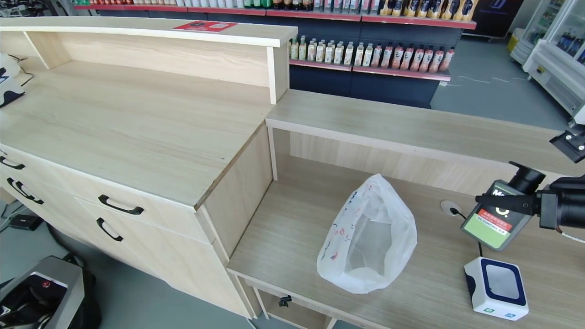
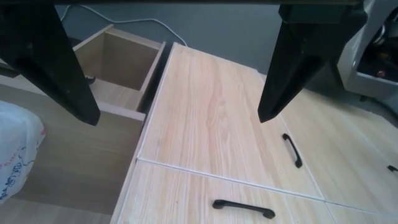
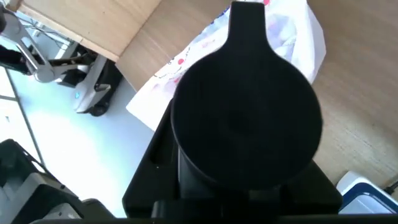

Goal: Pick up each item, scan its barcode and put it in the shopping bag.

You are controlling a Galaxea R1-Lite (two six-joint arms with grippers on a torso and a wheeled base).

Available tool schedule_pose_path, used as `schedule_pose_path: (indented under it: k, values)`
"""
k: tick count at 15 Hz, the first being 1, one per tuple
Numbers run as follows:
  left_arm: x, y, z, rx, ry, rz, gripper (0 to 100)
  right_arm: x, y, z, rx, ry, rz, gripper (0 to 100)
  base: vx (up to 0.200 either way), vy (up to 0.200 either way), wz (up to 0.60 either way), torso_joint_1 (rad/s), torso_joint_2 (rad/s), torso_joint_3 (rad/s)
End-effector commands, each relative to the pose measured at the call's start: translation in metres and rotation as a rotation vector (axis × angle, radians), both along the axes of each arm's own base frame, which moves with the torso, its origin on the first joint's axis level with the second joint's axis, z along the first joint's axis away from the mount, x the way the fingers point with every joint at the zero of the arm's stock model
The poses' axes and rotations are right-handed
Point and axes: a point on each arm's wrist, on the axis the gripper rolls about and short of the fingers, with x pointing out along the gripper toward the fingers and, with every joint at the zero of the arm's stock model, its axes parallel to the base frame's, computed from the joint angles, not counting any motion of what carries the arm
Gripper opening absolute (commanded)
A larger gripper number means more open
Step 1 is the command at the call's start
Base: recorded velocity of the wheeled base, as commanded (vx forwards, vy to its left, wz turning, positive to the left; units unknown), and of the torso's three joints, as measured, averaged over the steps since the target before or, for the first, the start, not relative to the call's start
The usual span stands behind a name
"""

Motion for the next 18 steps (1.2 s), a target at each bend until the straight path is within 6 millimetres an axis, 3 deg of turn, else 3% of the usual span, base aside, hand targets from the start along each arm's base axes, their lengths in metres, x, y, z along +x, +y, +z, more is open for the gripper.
schedule_pose_path:
  k: [1, 7, 10, 18]
  values:
    - [0.000, 0.000, 0.000, 0.000, 0.000, 0.001, 100, 0.003, -0.029, -0.027, 0.067, 0.086, -0.038, 0, 0.000, 0.000, 0.00, 0.000, 0.00, 0.000]
    - [0.000, 0.000, 0.000, 0.000, 0.001, 0.001, 100, -0.023, -0.091, -0.090, 0.105, 0.045, -0.066, 0, 0.000, 0.000, 0.00, 0.000, 0.00, 0.000]
    - [0.000, 0.000, 0.000, 0.000, 0.000, 0.001, 100, -0.022, -0.112, -0.099, 0.167, 0.033, -0.091, 0, 0.000, 0.000, 0.00, 0.000, 0.00, 0.000]
    - [0.000, 0.000, 0.000, 0.000, 0.000, 0.001, 100, -0.016, -0.128, -0.124, 0.259, 0.069, -0.099, 0, 0.000, 0.000, 0.00, 0.000, 0.00, 0.000]
